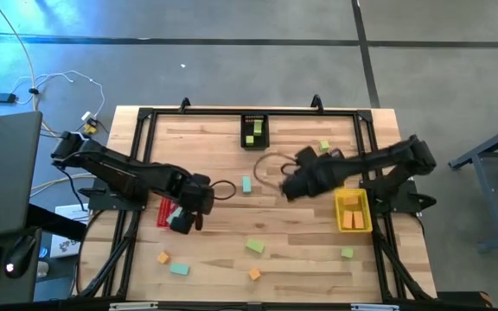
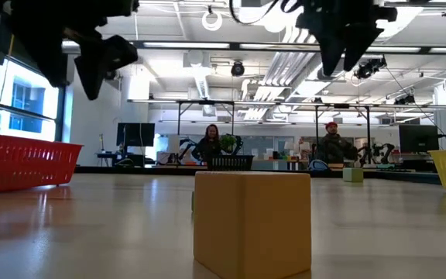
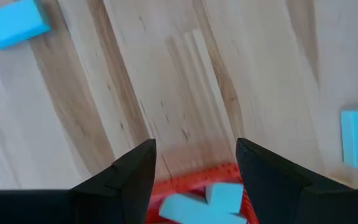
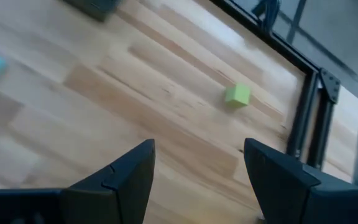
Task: Sort & place blocks by color
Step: Put the green block into the black bin
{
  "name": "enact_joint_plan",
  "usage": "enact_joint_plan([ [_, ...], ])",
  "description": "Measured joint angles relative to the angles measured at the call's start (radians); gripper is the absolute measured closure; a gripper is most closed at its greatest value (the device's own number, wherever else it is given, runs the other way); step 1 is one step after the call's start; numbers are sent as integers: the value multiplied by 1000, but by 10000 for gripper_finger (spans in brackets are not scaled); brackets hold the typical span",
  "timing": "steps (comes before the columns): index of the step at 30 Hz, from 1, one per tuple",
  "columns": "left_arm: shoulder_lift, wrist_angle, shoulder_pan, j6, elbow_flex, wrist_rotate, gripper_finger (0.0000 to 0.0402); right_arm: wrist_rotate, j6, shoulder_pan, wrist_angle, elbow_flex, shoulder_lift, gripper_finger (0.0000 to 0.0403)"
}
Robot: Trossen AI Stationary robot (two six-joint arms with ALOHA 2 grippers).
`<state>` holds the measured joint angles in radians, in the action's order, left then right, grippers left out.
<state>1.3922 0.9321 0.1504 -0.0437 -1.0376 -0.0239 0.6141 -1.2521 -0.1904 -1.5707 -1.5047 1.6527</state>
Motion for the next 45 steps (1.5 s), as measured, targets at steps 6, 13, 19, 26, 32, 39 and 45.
enact_joint_plan([
  [6,-106,-21,3,47,59,26,195,-118,202,215,0,-9,0,171],
  [13,-173,-22,2,93,97,96,195,-276,465,472,52,-8,0,171],
  [19,-187,-30,3,95,108,105,195,-384,630,654,97,25,0,171],
  [26,-185,-31,3,100,110,110,195,-464,730,792,191,93,0,171],
  [32,-185,-32,2,111,110,110,195,-477,762,875,318,218,0,171],
  [39,-185,-32,2,111,110,110,195,-477,760,925,494,362,0,171],
  [45,-185,-32,2,111,110,113,195,-474,764,939,633,446,0,171],
])
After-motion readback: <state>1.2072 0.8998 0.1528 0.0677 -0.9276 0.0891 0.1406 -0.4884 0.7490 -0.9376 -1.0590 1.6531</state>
